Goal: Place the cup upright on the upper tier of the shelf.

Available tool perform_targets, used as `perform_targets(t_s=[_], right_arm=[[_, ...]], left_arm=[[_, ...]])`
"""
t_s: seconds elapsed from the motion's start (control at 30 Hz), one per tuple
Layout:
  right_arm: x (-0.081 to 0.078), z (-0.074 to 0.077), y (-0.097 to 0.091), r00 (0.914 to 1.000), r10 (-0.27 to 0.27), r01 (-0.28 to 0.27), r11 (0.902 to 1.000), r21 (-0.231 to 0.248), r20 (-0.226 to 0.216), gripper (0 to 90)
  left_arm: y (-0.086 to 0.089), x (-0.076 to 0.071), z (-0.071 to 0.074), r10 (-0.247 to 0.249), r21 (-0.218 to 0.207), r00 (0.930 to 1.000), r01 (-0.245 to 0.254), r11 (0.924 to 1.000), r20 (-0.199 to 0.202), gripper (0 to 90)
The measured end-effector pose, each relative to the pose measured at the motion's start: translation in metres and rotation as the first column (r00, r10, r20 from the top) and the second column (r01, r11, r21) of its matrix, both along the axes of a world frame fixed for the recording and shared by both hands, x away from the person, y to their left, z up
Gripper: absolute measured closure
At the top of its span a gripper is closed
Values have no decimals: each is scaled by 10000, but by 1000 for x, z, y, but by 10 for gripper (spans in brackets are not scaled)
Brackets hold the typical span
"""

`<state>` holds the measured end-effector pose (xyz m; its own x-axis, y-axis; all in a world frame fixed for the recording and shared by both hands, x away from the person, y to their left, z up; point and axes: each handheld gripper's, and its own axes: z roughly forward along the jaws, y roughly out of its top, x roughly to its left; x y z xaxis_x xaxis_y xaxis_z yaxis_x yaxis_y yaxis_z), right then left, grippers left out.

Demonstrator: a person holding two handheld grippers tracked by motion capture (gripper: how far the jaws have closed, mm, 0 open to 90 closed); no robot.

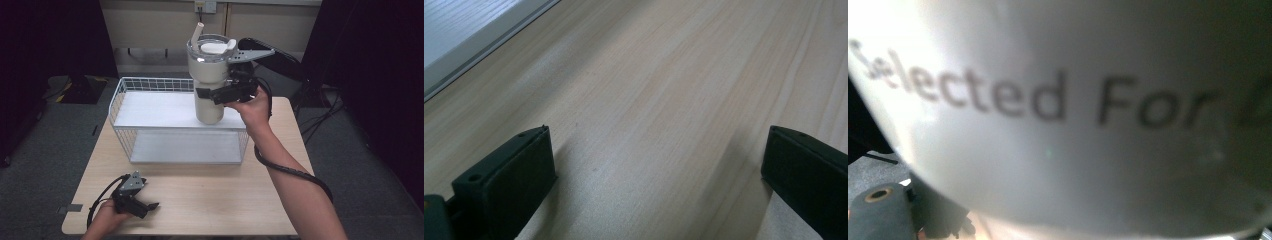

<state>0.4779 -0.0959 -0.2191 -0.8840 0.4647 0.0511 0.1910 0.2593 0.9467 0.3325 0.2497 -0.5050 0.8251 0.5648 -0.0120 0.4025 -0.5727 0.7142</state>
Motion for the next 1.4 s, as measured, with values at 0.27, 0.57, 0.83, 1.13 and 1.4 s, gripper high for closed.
perform_targets(t_s=[0.27,0.57,0.83,1.13,1.4], right_arm=[[9,-4,6,9999,-119,119,9997,197,-28,94],[17,-8,17,9998,-221,221,9997,36,-4,94],[22,-7,27,9997,-201,201,9998,-27,104,94],[27,-13,33,9989,-430,430,9991,6,196,94],[30,-18,36,9980,-594,592,9982,102,220,94]], left_arm=[[0,0,0,0,1,10000,0,10000,1,0],[0,0,0,-1,-1,10000,1,10000,1,0],[0,0,0,-1,-1,10000,1,10000,2,0],[0,0,0,-1,1,10000,1,10000,3,0],[0,0,0,-1,3,10000,1,10000,0,0]])
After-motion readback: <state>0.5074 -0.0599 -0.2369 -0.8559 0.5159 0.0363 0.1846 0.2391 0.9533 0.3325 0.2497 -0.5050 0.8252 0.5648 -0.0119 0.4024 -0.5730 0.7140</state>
